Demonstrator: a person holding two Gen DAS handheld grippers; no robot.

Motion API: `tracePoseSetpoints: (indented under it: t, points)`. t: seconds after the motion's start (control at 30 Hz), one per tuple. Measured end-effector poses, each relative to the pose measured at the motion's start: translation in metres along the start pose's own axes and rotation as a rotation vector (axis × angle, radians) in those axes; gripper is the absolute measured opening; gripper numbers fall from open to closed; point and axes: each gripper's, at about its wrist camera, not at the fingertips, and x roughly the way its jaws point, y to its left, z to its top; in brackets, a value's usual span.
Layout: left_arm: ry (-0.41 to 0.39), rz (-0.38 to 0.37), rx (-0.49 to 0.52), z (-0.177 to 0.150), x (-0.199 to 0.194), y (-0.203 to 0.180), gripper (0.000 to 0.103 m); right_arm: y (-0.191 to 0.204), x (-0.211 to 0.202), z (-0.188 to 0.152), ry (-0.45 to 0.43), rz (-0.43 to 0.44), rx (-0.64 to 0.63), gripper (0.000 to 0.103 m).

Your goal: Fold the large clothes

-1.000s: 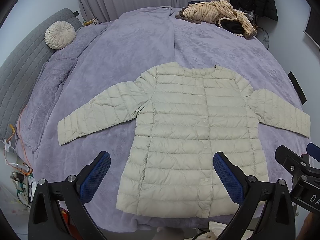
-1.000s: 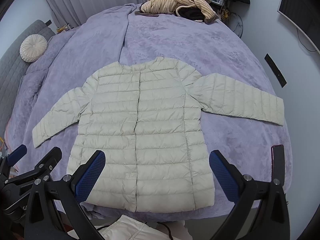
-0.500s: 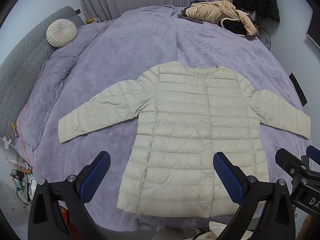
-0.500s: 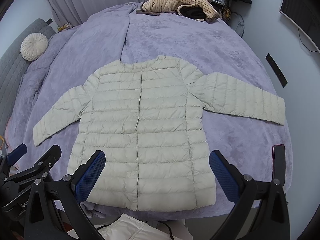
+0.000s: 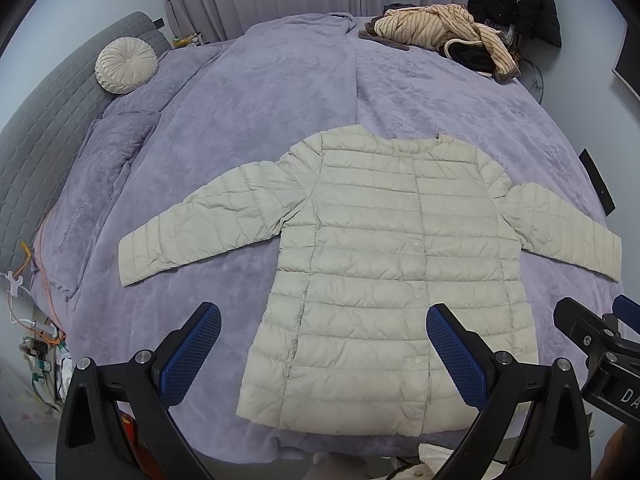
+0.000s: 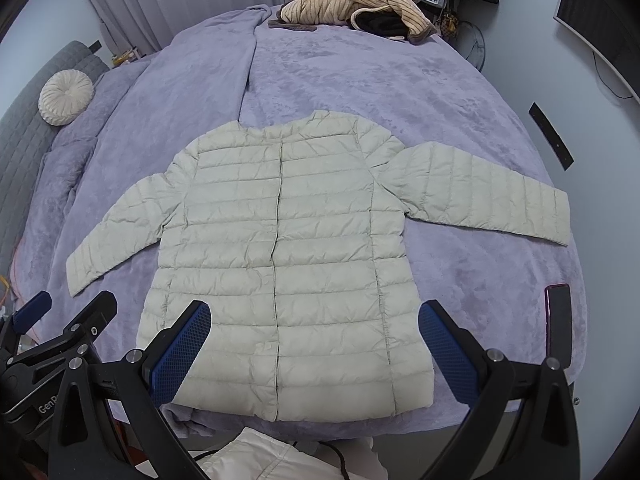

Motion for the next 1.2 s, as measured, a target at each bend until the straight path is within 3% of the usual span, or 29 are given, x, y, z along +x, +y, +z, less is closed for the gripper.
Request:
tracePoseSetpoints:
  t: [0.6,0.9,1.07,1.2]
  points:
    - [0.001,0.001,0.000,-0.001,0.000,0.000,0.103,0.004,0.004,0.002,0.022,0.019,-0.002,0.103]
    - [0.040,-0.013,-0.014,0.009,0.015,0.014,0.103,0.018,0.018,0.007,0.064,0.029,-0.026,0.103]
    - [0.064,-0.047,-0.053,0.010,0.036,0.034,0.103,0.026,0.026,0.011,0.079,0.025,-0.038,0.103]
    - [0.093,-0.064,-0.152,0.009,0.066,0.071,0.103,0.038,0.047,0.014,0.124,0.005,-0.067,0.103]
